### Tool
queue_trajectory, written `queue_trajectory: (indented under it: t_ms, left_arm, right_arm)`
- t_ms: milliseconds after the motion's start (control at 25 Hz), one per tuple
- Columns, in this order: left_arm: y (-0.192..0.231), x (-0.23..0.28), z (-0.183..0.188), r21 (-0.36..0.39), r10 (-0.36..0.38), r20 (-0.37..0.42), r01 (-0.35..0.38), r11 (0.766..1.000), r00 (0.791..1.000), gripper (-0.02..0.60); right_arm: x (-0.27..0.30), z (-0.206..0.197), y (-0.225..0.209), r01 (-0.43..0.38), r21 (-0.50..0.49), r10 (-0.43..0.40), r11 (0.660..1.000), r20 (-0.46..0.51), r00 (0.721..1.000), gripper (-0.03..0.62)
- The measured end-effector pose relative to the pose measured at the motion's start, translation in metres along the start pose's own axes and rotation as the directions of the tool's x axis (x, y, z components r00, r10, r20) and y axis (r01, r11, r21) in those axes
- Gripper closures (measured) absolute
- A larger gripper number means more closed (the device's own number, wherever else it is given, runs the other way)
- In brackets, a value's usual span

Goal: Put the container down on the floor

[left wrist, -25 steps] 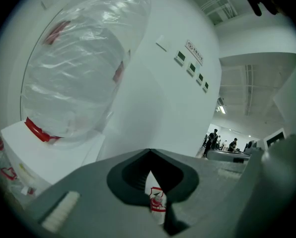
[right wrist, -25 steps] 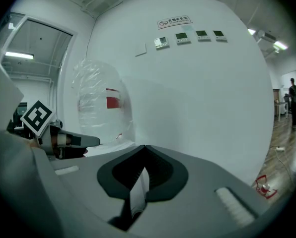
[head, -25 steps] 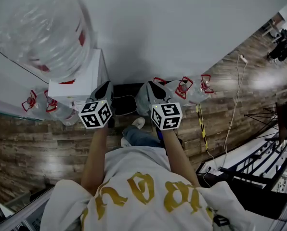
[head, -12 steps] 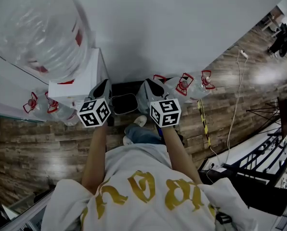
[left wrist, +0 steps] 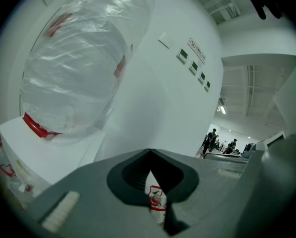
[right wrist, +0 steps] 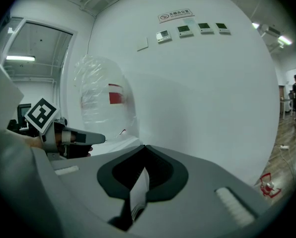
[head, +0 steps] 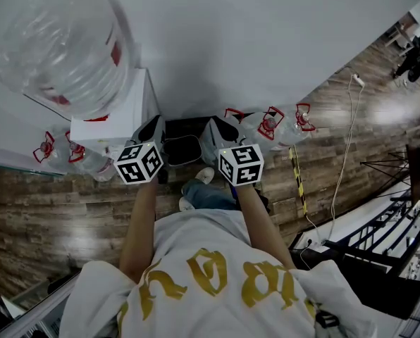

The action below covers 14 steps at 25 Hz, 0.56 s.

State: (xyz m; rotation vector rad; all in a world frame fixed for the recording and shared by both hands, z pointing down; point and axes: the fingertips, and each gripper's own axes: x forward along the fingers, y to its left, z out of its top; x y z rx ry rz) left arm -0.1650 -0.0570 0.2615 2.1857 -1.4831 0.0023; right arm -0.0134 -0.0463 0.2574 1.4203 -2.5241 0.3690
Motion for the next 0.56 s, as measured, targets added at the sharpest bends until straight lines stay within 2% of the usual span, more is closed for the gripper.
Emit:
queue_trajectory:
  t_ms: [560]
  left_arm:
    - [-0.001, 0.012, -0.005, -0.003, 0.003, -0.023, -0.003, 1.0, 1.0, 0.581]
  right_arm:
    - [0.007, -0.013, 0.011, -0.033, -0.016, 0.033, 0.999, -0.039, 0.999, 0.566]
